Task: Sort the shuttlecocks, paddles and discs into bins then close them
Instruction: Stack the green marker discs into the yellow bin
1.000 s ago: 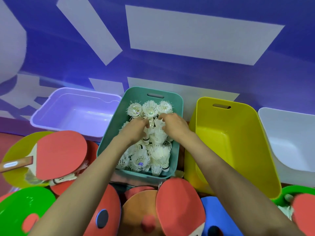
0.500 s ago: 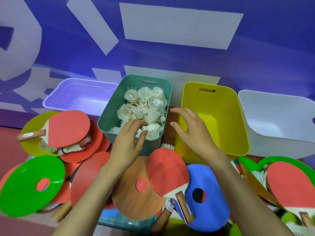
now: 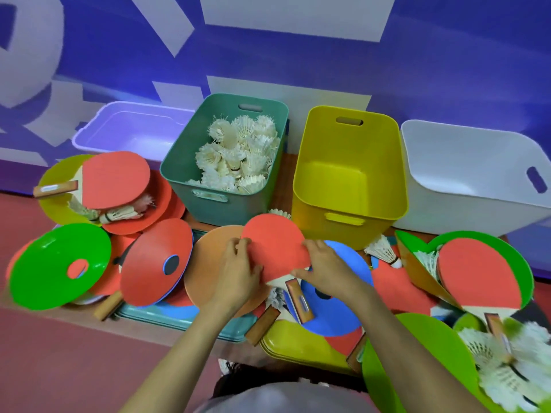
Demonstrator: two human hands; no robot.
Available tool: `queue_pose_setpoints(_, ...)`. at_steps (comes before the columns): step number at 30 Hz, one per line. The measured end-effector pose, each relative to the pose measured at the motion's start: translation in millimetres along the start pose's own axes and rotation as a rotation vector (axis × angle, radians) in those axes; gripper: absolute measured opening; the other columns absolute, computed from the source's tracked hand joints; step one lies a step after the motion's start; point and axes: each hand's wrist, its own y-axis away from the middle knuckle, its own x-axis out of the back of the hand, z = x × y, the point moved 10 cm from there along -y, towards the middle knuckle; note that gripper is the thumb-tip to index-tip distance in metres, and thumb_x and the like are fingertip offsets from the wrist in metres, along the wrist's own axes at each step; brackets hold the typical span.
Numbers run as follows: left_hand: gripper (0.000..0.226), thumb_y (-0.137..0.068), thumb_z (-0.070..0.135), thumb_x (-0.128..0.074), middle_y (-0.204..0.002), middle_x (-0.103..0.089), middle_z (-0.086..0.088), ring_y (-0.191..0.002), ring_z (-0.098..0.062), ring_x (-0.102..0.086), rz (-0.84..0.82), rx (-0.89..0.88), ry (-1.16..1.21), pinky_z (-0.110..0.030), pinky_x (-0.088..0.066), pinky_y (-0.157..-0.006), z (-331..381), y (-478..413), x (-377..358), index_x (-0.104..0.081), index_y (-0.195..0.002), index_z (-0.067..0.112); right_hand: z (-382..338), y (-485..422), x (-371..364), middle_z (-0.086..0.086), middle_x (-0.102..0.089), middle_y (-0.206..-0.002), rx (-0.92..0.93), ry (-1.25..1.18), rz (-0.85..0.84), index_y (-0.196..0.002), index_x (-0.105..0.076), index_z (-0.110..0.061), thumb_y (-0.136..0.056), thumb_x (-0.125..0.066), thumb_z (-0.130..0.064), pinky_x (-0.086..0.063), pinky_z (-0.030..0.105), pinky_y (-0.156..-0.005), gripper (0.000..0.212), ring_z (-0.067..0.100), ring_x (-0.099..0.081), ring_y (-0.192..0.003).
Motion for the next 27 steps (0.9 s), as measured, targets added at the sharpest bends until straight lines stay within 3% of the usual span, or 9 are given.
queue_pose_setpoints(3, 0.057, -0.083, 0.007, -0.06, -0.137, -0.032, -0.015, -0.114, -0.037, -0.047, 0.023, 0.034, 0.032, -0.044, -0.04, -0.097, -1.2, 8.4, -10.5, -0.035, -0.134, 0.006, 10.4, 11.0, -19.7, 0.011, -0.042, -0.136, -0.044, -0.056, -0.069, -0.139, -0.031, -0.011, -0.086, -0.061, -0.045, -0.04, 0.042, -0.099, 0.07, 0.03, -0.041, -0.125)
queue_pose_setpoints(7, 0.061, -0.079, -0.005, -0.058, -0.137, -0.032, -0.015, -0.112, -0.034, -0.048, 0.082, 0.079, 0.162, -0.038, -0.038, -0.096, -0.7, 13.2, -11.6, -0.034, -0.135, 0.003, 6.6, 24.6, -37.2, 0.011, -0.052, -0.125, -0.061, -0.204, -0.08, -0.132, -0.034, -0.01, -0.087, -0.063, -0.036, -0.044, 0.04, -0.09, 0.059, 0.029, -0.05, -0.114)
queue_pose_setpoints(14, 0.063, -0.078, -0.004, -0.06, -0.135, -0.033, -0.013, -0.115, -0.033, -0.049, 0.099, 0.118, 0.275, -0.046, -0.041, -0.099, -6.2, 19.6, -16.8, -0.034, -0.134, 0.006, 12.5, 23.8, -44.2, 0.015, -0.051, -0.126, -0.1, -0.243, 0.0, -0.144, -0.015, -0.011, -0.088, -0.059, -0.023, -0.042, 0.036, -0.08, 0.072, 0.034, -0.053, -0.109)
queue_pose_setpoints(17, 0.066, -0.078, -0.002, -0.063, -0.134, -0.035, -0.014, -0.118, -0.034, -0.047, 0.123, 0.146, 0.31, -0.049, -0.041, -0.1, -6.9, 19.6, -16.5, -0.033, -0.135, 0.006, 17.2, 21.7, -41.8, 0.015, -0.054, -0.116, -0.078, -0.244, -0.015, -0.139, -0.026, -0.009, -0.087, -0.059, -0.024, -0.046, 0.039, -0.08, 0.063, 0.034, -0.055, -0.102)
queue_pose_setpoints(20, 0.06, -0.08, -0.003, -0.06, -0.136, -0.032, -0.014, -0.116, -0.034, -0.047, 0.122, 0.153, 0.253, -0.043, -0.04, -0.099, -2.5, 20.5, -19.8, -0.034, -0.134, 0.005, 21.3, 22.3, -31.3, 0.011, -0.056, -0.115, -0.011, -0.161, -0.018, -0.128, -0.042, -0.011, -0.089, -0.058, -0.034, -0.046, 0.038, -0.084, 0.048, 0.029, -0.053, -0.106)
queue_pose_setpoints(23, 0.056, -0.081, -0.004, -0.056, -0.138, -0.029, -0.015, -0.116, -0.036, -0.045, 0.14, 0.127, 0.152, -0.034, -0.036, -0.095, 3.4, 21.1, -23.3, -0.037, -0.133, 0.004, 32.5, 21.2, 5.3, 0.005, -0.051, -0.125, 0.016, 0.019, 0.177, -0.128, -0.045, -0.015, -0.092, -0.055, -0.034, -0.041, 0.036, -0.092, 0.042, 0.025, -0.046, -0.118)
queue_pose_setpoints(27, 0.059, -0.079, -0.008, -0.049, -0.147, -0.018, -0.019, -0.137, -0.033, -0.017, 0.217, 0.089, 0.036, -0.038, -0.019, -0.11, 18.7, 22.7, -18.8, -0.038, -0.135, 0.004, 62.7, 18.5, 31.3, 0.007, -0.044, -0.126, -0.091, 0.309, 0.3, -0.13, -0.038, -0.013, -0.092, -0.052, -0.028, -0.039, 0.036, -0.092, 0.043, 0.026, -0.041, -0.118)
